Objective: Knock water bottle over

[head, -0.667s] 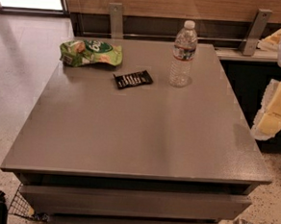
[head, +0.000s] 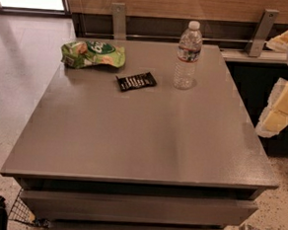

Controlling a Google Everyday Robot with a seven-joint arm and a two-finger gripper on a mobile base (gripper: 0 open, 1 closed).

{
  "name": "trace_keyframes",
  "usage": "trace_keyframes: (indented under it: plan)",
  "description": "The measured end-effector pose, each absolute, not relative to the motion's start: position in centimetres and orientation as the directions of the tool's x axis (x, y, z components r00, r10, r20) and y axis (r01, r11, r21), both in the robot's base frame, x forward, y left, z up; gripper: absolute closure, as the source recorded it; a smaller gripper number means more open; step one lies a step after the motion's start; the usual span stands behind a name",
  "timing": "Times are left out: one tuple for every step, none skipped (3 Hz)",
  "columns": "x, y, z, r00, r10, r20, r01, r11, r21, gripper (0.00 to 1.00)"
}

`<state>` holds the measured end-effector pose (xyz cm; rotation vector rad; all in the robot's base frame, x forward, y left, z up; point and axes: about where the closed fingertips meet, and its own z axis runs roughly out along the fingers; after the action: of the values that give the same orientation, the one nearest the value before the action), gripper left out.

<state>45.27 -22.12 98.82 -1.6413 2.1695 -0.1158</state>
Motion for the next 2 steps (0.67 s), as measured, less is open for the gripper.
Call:
trace_keyframes:
  plan:
    - [50.4, -24.3, 98.1, -0.232, -0.881, -0.413, -0.867, 0.380, -0.324, 0.00]
    - [54.8, -25.0, 97.7, -0.216, -0.817, -0.534, -0.838, 0.436, -0.329, 0.00]
